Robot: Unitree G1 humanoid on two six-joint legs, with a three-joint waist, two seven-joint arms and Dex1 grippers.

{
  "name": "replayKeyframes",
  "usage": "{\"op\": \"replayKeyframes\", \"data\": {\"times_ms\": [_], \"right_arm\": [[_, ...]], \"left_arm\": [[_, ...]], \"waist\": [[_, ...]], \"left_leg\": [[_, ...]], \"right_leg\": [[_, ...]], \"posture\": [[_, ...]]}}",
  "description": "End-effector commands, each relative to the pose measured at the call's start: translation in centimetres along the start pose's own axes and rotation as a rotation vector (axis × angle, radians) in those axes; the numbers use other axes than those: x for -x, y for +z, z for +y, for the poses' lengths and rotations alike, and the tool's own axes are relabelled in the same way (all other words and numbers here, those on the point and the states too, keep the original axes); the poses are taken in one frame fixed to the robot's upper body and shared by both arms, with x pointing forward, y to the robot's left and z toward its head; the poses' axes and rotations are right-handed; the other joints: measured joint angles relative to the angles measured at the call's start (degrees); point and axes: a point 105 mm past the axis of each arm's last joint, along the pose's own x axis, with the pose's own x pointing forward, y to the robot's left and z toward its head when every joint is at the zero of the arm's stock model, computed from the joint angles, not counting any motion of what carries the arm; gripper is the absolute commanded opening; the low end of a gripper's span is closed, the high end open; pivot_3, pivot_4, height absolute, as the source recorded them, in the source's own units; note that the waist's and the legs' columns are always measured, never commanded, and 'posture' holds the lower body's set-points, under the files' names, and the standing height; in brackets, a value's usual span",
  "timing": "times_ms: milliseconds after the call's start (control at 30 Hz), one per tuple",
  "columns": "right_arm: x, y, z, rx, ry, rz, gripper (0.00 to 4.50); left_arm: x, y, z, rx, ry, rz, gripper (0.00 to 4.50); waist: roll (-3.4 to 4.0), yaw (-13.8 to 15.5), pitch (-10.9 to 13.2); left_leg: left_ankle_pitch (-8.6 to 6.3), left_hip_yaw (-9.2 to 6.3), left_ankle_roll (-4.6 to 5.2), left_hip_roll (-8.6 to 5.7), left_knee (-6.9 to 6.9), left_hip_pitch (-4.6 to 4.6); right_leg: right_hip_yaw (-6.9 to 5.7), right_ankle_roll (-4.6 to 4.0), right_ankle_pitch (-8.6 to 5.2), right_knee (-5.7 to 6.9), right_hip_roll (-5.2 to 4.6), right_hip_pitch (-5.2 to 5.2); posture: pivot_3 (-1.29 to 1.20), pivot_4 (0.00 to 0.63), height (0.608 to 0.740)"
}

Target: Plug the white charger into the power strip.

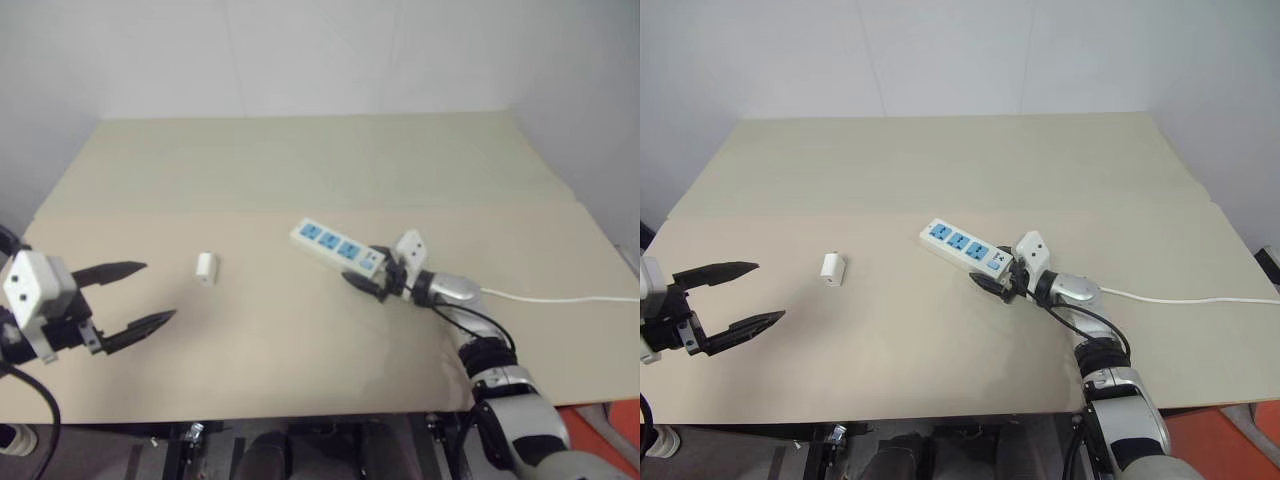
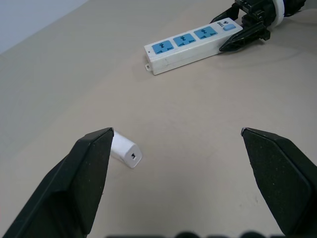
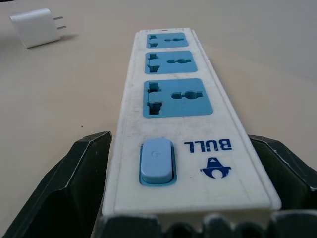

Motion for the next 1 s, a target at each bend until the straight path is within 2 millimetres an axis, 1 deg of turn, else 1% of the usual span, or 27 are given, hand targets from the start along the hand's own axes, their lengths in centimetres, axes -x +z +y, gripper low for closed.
{"op": "replayKeyframes", "data": {"times_ms": [33, 133, 200, 367, 467, 600, 733, 833, 900, 1000], "right_arm": [[-0.4, 0.0, 0.3, -0.003, 0.016, -0.009, 4.49], [-0.5, -0.5, 0.4, -0.015, 0.024, 0.006, 3.95], [-0.5, -0.6, 0.5, -0.018, 0.028, 0.009, 3.43], [-0.7, -0.6, 0.9, -0.014, 0.046, 0.0, 3.42], [-0.8, 0.1, 1.6, 0.003, 0.096, -0.032, 3.42], [-0.5, 1.9, 3.5, 0.033, 0.25, -0.093, 3.42], [0.2, 2.7, 5.3, 0.068, 0.411, -0.095, 3.42], [0.8, 2.8, 6.6, 0.106, 0.522, -0.078, 3.42], [1.0, 2.4, 7.4, 0.144, 0.584, -0.047, 3.42], [1.0, 1.6, 7.8, 0.171, 0.615, -0.019, 3.42]], "left_arm": [[0.0, 0.8, -0.2, -0.032, -0.01, -0.01, 4.5], [0.0, 0.8, -0.1, -0.034, -0.006, -0.008, 4.5], [0.1, 0.8, -0.1, -0.035, -0.004, -0.008, 4.5], [0.1, 0.9, 0.0, -0.036, -0.004, -0.009, 4.5], [0.0, 0.9, 0.0, -0.037, -0.014, -0.01, 4.5], [-0.2, 1.0, 0.3, -0.041, -0.036, -0.009, 4.5], [-0.5, 1.3, 0.8, -0.049, -0.068, -0.013, 4.5], [-0.8, 1.5, 1.0, -0.058, -0.098, -0.009, 4.5], [-0.9, 1.6, 1.2, -0.063, -0.113, -0.004, 4.5], [-1.0, 1.5, 2.1, -0.079, -0.113, 0.039, 4.5]], "waist": [[-0.02, -0.07, -0.01], [-0.05, -0.18, -0.04], [-0.08, -0.21, -0.06], [-0.13, -0.31, -0.1], [-0.13, -0.35, -0.1], [-0.12, -0.42, -0.09], [-0.1, -0.58, -0.07], [-0.11, -0.68, -0.07], [-0.11, -0.7, -0.08], [-0.11, -0.84, -0.08]], "left_leg": [[0.0, 0.0, 0.0, 0.01, 0.0, 0.01], [0.0, 0.01, -0.01, 0.02, 0.0, 0.03], [0.0, 0.01, -0.01, 0.02, 0.0, 0.04], [-0.01, 0.01, -0.02, 0.03, 0.0, 0.05], [-0.04, 0.01, -0.06, 0.05, 0.0, 0.04], [-0.07, 0.01, -0.12, 0.1, 0.0, 0.01], [-0.07, 0.03, -0.12, 0.09, 0.0, -0.05], [-0.07, 0.07, -0.12, 0.08, 0.0, -0.09], [-0.08, 0.1, -0.13, 0.09, 0.0, -0.14], [-0.08, 0.14, -0.15, 0.09, 0.0, -0.21]], "right_leg": [[0.0, 0.0, 0.0, 0.0, 0.01, 0.0], [0.02, -0.02, 0.01, 0.01, 0.02, 0.01], [0.02, -0.02, 0.02, 0.01, 0.03, 0.02], [0.02, -0.03, 0.02, 0.01, 0.03, 0.03], [0.02, -0.03, 0.02, 0.01, 0.05, 0.02], [0.02, -0.03, 0.02, 0.01, 0.12, -0.04], [0.06, -0.03, 0.02, 0.05, 0.12, -0.18], [0.09, -0.02, 0.02, 0.08, 0.12, -0.3], [0.1, -0.03, 0.02, 0.13, 0.12, -0.44], [0.12, -0.08, 0.06, 0.16, 0.2, -0.57]], "posture": [[0.0, 0.15, 0.74], [0.0, 0.15, 0.74], [0.0, 0.15, 0.74], [0.0, 0.15, 0.74], [0.0, 0.15, 0.74], [0.0, 0.15, 0.74], [0.0, 0.15, 0.74], [0.0, 0.15, 0.74], [0.0, 0.15, 0.74], [0.0, 0.15, 0.74]]}}
